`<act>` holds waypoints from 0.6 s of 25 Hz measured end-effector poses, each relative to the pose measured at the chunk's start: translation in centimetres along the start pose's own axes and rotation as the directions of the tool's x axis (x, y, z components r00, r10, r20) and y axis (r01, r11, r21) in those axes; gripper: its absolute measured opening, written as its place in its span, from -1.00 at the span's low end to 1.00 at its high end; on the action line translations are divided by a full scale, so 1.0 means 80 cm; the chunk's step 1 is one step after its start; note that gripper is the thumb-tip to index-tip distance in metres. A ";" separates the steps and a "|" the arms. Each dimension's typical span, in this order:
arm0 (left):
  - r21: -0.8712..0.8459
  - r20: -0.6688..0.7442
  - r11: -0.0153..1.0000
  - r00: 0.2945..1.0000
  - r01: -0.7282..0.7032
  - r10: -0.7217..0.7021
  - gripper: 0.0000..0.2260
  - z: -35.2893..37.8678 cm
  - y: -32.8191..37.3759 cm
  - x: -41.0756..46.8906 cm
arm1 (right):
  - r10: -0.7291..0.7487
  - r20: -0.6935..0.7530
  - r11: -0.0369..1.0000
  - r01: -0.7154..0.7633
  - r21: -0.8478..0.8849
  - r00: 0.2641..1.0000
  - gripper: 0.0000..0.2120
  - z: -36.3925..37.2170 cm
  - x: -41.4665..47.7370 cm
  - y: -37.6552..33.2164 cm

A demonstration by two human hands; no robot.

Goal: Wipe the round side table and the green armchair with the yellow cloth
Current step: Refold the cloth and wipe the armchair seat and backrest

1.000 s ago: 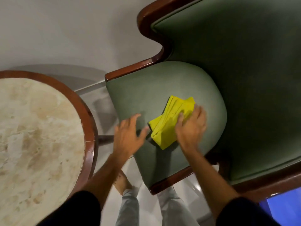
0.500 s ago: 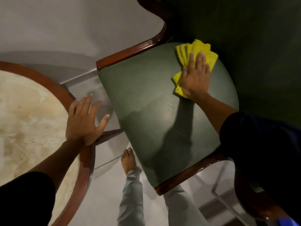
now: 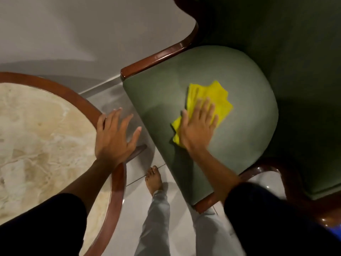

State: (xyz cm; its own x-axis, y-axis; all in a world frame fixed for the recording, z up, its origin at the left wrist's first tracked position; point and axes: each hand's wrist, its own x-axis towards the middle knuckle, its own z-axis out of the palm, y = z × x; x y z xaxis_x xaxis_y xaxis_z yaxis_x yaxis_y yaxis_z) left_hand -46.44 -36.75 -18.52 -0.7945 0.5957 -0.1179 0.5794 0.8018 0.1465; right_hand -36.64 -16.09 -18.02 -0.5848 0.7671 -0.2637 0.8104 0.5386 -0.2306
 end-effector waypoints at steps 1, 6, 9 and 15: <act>-0.005 -0.008 1.000 1.000 0.001 -0.001 -0.47 0.001 0.000 0.000 | -0.131 0.006 0.990 0.131 -0.046 0.991 -0.39 0.000 0.029 -0.029; -0.109 -0.089 0.994 0.996 -0.003 -0.006 -0.45 0.001 -0.001 -0.003 | -0.747 0.220 0.560 0.772 -0.302 0.628 -0.40 0.036 -0.002 -0.045; -0.118 -0.103 0.993 0.995 -0.006 -0.006 -0.45 0.000 -0.001 -0.003 | -0.804 0.394 0.323 0.883 -0.341 0.446 -0.42 0.041 -0.108 0.064; -0.054 -0.068 0.998 0.997 -0.029 0.025 -0.46 0.002 0.000 -0.004 | 0.088 -0.192 0.995 -0.096 -0.035 0.977 -0.46 -0.011 -0.083 0.190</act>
State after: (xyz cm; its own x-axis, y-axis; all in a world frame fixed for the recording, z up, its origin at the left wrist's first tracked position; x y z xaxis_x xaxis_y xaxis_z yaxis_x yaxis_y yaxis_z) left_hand -46.18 -36.93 -18.63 -0.7902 0.6110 -0.0473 0.5914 0.7806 0.2024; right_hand -20.40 -12.69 -18.98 -0.4938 0.8640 -0.0983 0.8637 0.4741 -0.1712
